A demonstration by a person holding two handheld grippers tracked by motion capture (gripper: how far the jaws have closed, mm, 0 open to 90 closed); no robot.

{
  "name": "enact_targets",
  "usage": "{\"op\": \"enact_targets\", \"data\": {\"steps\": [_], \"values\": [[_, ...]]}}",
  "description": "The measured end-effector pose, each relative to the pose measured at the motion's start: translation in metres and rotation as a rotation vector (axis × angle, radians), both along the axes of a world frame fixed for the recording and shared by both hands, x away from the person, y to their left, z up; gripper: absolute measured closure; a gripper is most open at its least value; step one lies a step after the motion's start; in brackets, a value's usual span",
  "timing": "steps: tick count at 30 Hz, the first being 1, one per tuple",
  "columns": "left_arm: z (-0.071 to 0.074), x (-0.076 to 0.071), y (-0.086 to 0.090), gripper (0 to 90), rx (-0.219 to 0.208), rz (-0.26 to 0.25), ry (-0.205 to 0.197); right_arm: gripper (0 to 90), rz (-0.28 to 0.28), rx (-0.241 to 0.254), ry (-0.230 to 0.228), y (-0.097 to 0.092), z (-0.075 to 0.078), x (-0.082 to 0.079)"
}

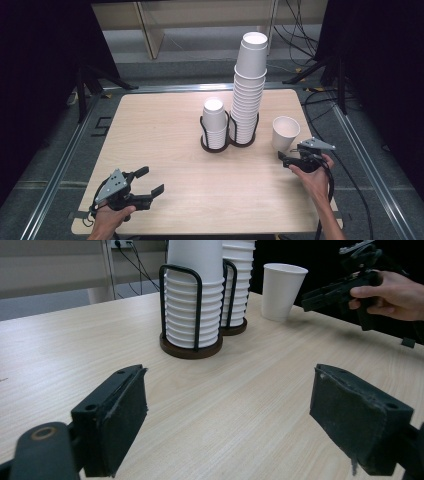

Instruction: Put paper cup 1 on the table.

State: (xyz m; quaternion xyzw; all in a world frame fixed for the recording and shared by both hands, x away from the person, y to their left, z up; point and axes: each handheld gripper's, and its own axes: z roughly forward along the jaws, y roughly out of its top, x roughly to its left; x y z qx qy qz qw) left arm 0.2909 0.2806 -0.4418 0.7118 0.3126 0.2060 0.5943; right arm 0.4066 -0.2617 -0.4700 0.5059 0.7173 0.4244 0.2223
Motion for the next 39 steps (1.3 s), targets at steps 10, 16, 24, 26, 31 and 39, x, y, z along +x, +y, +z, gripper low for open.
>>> {"op": "enact_targets", "data": {"steps": [10, 16, 24, 26, 31, 39], "values": [[0.002, 0.000, 0.002, 14.7, 0.030, 0.007, -0.002, 16.2, 0.054, -0.013, -0.012, 0.010, 0.012, -0.031], [-0.001, 0.001, 0.001, 14.7, 0.004, 0.001, -0.002, 17.3, 0.118, 0.010, -0.049, 0.025, 0.021, -0.046], [-0.001, 0.001, 0.001, 14.7, 0.016, 0.002, -0.006, 17.7, 0.204, 0.022, -0.085, 0.050, 0.035, -0.052], [0.000, 0.001, 0.002, 14.7, 0.035, 0.008, -0.001, 17.7, 0.217, 0.033, -0.093, 0.055, 0.039, -0.052], [-0.001, 0.001, 0.000, 14.7, 0.013, 0.001, 0.002, 17.7, 0.239, 0.042, -0.122, 0.067, 0.048, -0.049], [-0.002, 0.001, 0.001, 14.7, 0.031, 0.008, 0.013, 18.2, 0.257, 0.062, -0.160, 0.081, 0.069, -0.044]]}}
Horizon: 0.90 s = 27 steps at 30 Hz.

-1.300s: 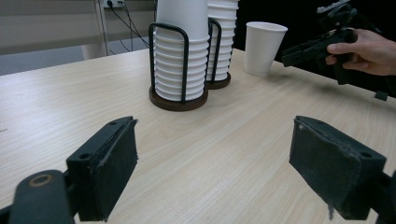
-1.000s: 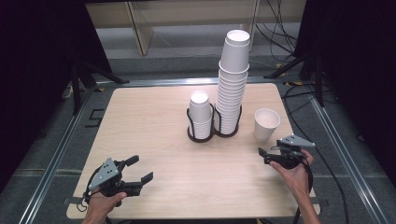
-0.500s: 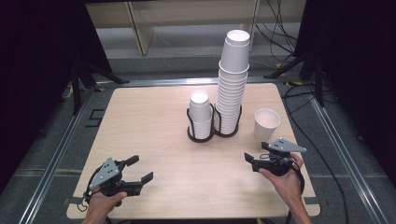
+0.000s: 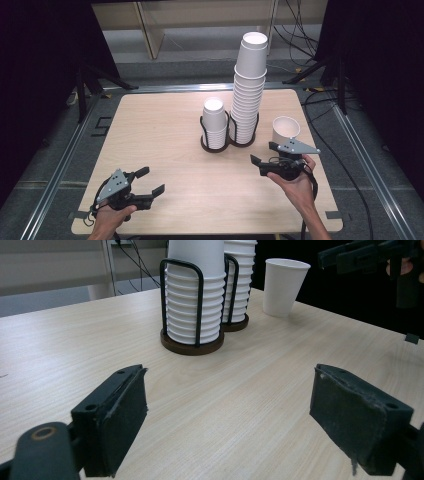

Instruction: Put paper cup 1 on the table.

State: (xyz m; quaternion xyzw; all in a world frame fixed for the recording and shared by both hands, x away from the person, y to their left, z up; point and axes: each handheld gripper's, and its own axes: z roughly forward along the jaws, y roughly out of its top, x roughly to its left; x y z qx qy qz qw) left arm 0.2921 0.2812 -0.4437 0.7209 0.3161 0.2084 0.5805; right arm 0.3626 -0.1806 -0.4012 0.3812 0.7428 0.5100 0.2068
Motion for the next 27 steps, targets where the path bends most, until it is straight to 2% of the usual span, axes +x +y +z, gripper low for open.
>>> {"op": "enact_targets", "data": {"steps": [1, 5, 6, 7, 8, 9, 10, 15, 16, 17, 18, 19, 20, 21, 22, 24, 27], "values": [[0.000, 0.000, 0.000, 14.7, 0.001, 0.000, 0.002, 18.0, 0.000, 0.000, -0.010, 0.001, 0.002, 0.002], [0.000, 0.001, 0.001, 14.7, 0.003, -0.001, -0.003, 17.5, -0.010, 0.009, -0.002, 0.004, 0.009, 0.006], [0.000, 0.001, 0.000, 14.7, 0.000, -0.002, -0.002, 17.6, -0.006, 0.012, -0.025, 0.005, 0.010, 0.009], [-0.001, 0.002, 0.000, 14.7, -0.018, -0.008, -0.005, 17.6, -0.004, 0.006, -0.025, 0.005, 0.013, 0.010], [-0.001, 0.002, 0.000, 14.7, -0.012, -0.006, -0.006, 17.5, -0.009, 0.008, -0.041, 0.007, 0.015, 0.011], [-0.001, 0.002, 0.000, 14.7, -0.016, -0.003, -0.003, 17.5, -0.005, 0.029, -0.034, 0.008, 0.017, 0.012], [-0.002, 0.002, 0.000, 14.7, -0.021, -0.002, 0.001, 17.2, -0.014, 0.025, -0.018, 0.009, 0.022, 0.012], [-0.002, 0.002, 0.000, 14.7, -0.019, -0.001, 0.000, 15.7, -0.036, 0.058, -0.050, 0.012, 0.041, 0.021], [-0.002, 0.002, 0.000, 14.7, -0.015, -0.002, -0.001, 15.8, -0.036, 0.081, -0.037, 0.013, 0.044, 0.022], [-0.002, 0.002, 0.000, 14.7, -0.015, -0.002, -0.001, 15.8, -0.045, 0.086, -0.046, 0.014, 0.047, 0.023], [-0.002, 0.002, 0.000, 14.7, -0.014, -0.002, -0.003, 15.8, -0.051, 0.073, -0.060, 0.013, 0.050, 0.025], [-0.002, 0.002, 0.000, 14.7, -0.023, -0.003, -0.006, 15.7, -0.048, 0.087, -0.054, 0.014, 0.052, 0.027], [-0.002, 0.003, 0.001, 14.7, -0.020, -0.004, -0.007, 15.7, -0.065, 0.074, -0.061, 0.013, 0.056, 0.028], [-0.002, 0.003, 0.001, 14.7, -0.016, -0.005, -0.008, 15.7, -0.060, 0.089, -0.060, 0.013, 0.058, 0.030], [-0.002, 0.003, 0.001, 14.7, -0.018, -0.004, -0.006, 15.7, -0.069, 0.079, -0.073, 0.012, 0.060, 0.032], [-0.002, 0.003, 0.001, 14.7, -0.015, -0.003, -0.007, 15.6, -0.079, 0.091, -0.056, 0.013, 0.063, 0.034], [-0.002, 0.003, 0.001, 14.7, -0.014, -0.004, -0.007, 15.5, -0.086, 0.089, -0.065, 0.011, 0.066, 0.039]]}}
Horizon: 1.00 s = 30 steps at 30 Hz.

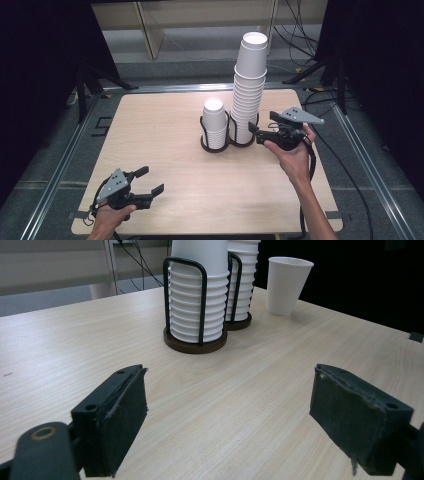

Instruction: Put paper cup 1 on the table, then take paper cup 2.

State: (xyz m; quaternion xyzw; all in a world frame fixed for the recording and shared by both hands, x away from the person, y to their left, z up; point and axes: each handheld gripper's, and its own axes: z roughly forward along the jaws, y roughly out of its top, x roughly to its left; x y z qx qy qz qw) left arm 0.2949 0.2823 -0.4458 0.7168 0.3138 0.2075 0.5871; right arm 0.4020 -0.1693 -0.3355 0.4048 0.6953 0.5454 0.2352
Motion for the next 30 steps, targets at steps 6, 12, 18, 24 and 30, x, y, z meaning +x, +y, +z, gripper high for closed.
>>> {"op": "enact_targets", "data": {"steps": [6, 12, 18, 24, 30], "values": [[0.001, -0.001, 0.001, 14.7, 0.034, 0.007, 0.004, 15.4, -0.005, 0.023, -0.018, -0.002, 0.007, 0.007], [0.001, 0.000, 0.001, 14.7, 0.038, 0.007, 0.005, 15.3, -0.015, 0.038, -0.030, -0.002, 0.023, 0.011], [-0.001, 0.001, -0.001, 14.7, 0.005, 0.002, 0.011, 15.3, -0.015, 0.026, -0.046, -0.001, 0.038, 0.016], [-0.001, 0.001, -0.002, 14.7, 0.009, -0.001, 0.009, 15.3, -0.023, 0.036, -0.067, 0.000, 0.051, 0.023], [-0.001, 0.000, 0.000, 14.7, 0.009, 0.007, 0.013, 15.2, -0.034, 0.052, -0.071, 0.001, 0.069, 0.032]]}}
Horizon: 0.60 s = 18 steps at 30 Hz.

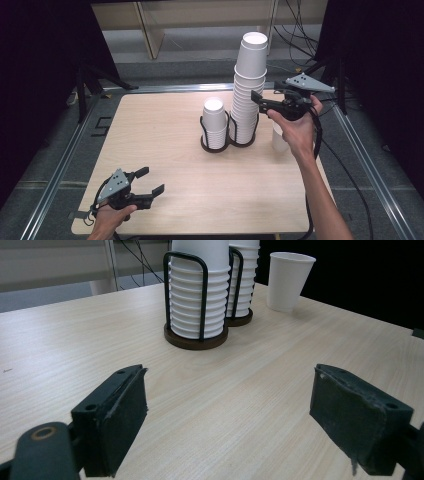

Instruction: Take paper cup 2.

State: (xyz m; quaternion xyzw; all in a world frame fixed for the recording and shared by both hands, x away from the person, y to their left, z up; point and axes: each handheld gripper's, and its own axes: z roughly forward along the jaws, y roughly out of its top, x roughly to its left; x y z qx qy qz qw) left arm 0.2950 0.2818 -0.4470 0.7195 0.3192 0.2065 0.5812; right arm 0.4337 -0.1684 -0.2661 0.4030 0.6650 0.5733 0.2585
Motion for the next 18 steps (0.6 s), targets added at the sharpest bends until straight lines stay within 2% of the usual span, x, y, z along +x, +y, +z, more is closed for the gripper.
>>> {"op": "enact_targets", "data": {"steps": [3, 4, 6, 7, 14, 18], "values": [[0.001, 0.000, 0.000, 14.7, 0.017, -0.005, -0.010, 15.3, -0.006, -0.006, -0.020, 0.002, 0.009, 0.005], [0.000, 0.000, 0.000, 14.7, 0.014, -0.006, -0.008, 15.2, -0.013, -0.002, -0.006, 0.003, 0.011, 0.005], [0.001, 0.000, 0.000, 14.7, 0.025, -0.007, -0.008, 15.2, -0.014, -0.006, -0.029, 0.005, 0.015, 0.009], [0.000, 0.000, -0.001, 14.7, 0.007, -0.009, -0.003, 15.2, -0.017, -0.010, -0.025, 0.006, 0.017, 0.010], [0.000, 0.000, -0.001, 14.7, 0.007, -0.005, -0.003, 15.2, -0.045, -0.032, -0.059, 0.009, 0.029, 0.022], [0.000, 0.000, 0.000, 14.7, 0.008, -0.005, -0.002, 15.1, -0.049, -0.028, -0.056, 0.012, 0.034, 0.033]]}}
